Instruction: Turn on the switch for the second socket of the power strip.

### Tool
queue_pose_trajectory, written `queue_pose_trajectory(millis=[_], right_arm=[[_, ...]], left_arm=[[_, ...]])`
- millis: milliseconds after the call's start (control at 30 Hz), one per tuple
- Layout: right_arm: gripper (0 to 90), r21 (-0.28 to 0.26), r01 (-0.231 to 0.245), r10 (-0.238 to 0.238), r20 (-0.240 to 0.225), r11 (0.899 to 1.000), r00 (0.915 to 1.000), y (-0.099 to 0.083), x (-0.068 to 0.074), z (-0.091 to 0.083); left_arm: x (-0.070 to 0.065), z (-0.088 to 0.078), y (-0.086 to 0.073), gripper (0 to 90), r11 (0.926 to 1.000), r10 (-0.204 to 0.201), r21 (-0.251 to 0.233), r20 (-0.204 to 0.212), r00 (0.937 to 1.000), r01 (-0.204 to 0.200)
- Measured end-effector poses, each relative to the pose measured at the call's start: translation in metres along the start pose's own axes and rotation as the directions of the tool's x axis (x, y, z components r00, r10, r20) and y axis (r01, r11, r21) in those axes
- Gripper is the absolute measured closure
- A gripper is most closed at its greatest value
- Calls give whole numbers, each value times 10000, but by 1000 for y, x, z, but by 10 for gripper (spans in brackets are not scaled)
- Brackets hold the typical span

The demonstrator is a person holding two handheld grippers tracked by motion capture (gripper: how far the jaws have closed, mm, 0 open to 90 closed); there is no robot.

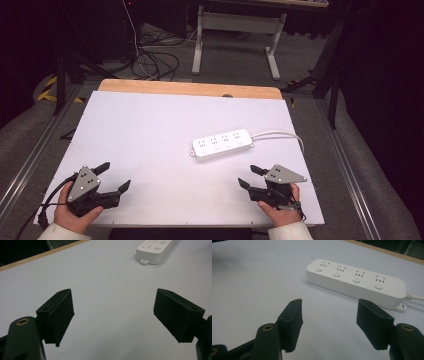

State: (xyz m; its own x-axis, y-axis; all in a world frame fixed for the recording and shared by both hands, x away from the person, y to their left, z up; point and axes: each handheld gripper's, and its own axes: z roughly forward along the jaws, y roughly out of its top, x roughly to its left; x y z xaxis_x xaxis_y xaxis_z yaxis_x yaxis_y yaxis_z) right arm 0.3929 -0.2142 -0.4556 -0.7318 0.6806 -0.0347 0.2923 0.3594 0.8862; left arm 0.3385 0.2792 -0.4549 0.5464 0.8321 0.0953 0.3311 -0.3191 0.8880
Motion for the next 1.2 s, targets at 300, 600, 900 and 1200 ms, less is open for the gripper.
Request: queue_pose_trajectory(millis=[300, 600, 900, 1200], right_arm=[[381, -103, -33, 34, 64, 9999, 10000, 1, 0, -2], [382, -11, 329, -329, 175, 9995, 9993, 4, 3, -1], [383, -60, 370, -369, 132, 9993, 9992, 7, 5, 0], [436, 172, 526, -527, 47, 9985, 9986, 21, 4, 0]], left_arm=[[-3, -2, 0, 172, 9998, 82, 185, 149, 9999, -85], [-4, -5, 2, 157, 9998, -176, -82, 352, 9992, 179], [-5, -6, 2, 155, 9998, 119, -145, 68, 9999, -118], [-5, -6, 2, 155, 9997, 179, -135, -11, 9998, -179]])
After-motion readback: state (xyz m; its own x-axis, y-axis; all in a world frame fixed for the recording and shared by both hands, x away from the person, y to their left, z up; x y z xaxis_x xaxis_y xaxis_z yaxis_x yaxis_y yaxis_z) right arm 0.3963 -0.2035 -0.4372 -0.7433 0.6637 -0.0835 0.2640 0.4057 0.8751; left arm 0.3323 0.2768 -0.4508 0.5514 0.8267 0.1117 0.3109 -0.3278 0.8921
